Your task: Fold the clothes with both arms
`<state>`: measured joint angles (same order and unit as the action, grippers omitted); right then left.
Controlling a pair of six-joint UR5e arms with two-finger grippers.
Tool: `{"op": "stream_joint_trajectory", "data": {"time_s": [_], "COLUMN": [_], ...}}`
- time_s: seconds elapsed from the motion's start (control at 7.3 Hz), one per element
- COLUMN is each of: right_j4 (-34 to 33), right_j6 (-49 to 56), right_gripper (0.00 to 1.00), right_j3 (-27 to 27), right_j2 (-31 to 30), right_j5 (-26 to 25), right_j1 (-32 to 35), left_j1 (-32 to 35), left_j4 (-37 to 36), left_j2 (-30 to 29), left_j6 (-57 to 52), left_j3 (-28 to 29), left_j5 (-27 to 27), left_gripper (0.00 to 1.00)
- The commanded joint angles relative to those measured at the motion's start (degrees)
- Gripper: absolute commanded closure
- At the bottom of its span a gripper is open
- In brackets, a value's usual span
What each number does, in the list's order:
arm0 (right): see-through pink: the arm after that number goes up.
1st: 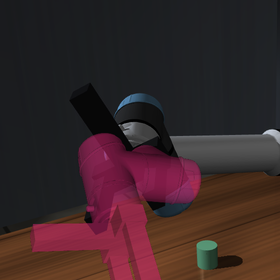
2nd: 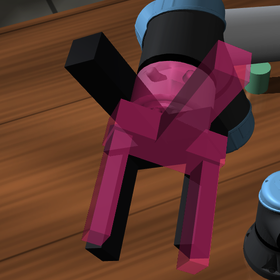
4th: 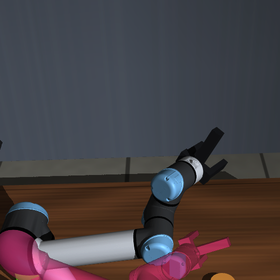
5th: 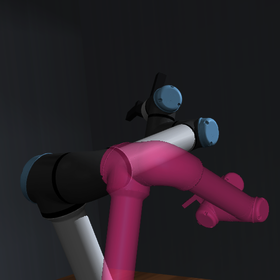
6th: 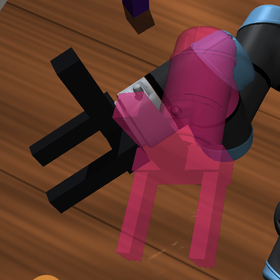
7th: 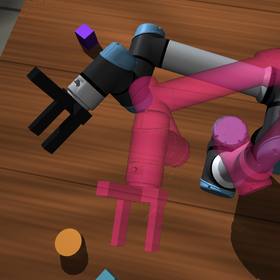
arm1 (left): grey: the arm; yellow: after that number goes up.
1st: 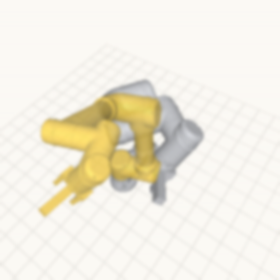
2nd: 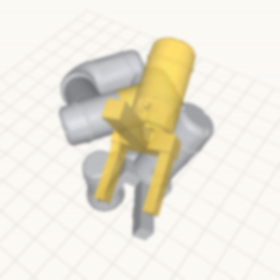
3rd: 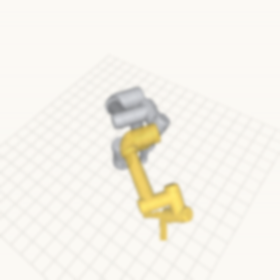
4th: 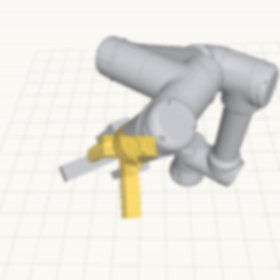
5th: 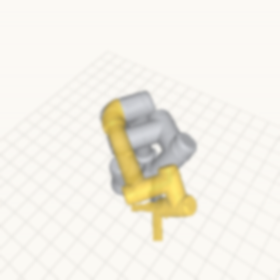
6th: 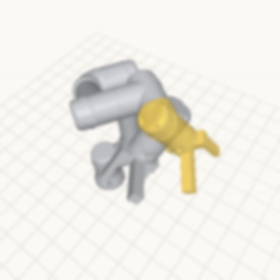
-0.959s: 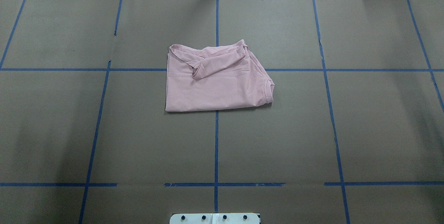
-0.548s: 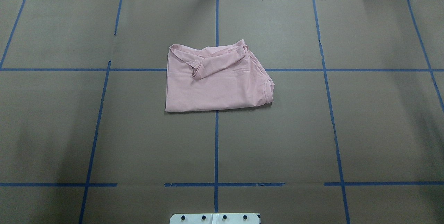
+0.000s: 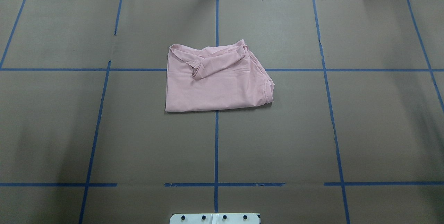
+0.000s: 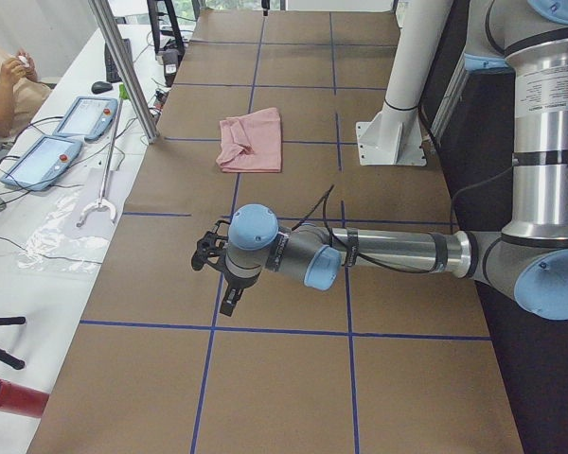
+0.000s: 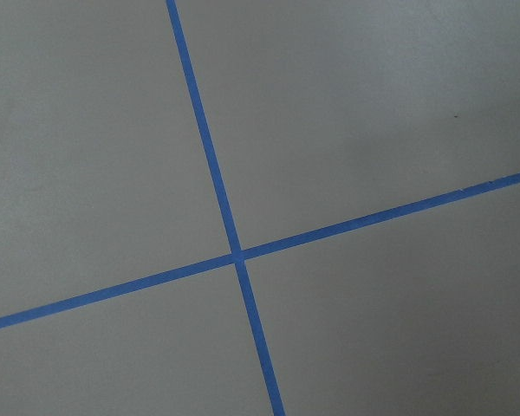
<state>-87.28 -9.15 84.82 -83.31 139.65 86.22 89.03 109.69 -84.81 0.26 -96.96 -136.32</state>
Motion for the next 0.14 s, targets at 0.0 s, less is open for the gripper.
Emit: {"op": "stream_joint_trajectory", "data": {"time_s": [0.0], "right_j4": [0.0], "right_j6": [0.0], "right_gripper": [0.00], "right_j3": [0.0], "right_j2": [0.0], "right_j5": [-0.1], "right_j1": [0.0], "left_j1": [0.0], "left_j4": [0.0], "left_j2": [0.0], "left_j6": [0.0], "left_j3": [-0.1], "left_j5": [-0.1], "left_gripper": [0.00]}}
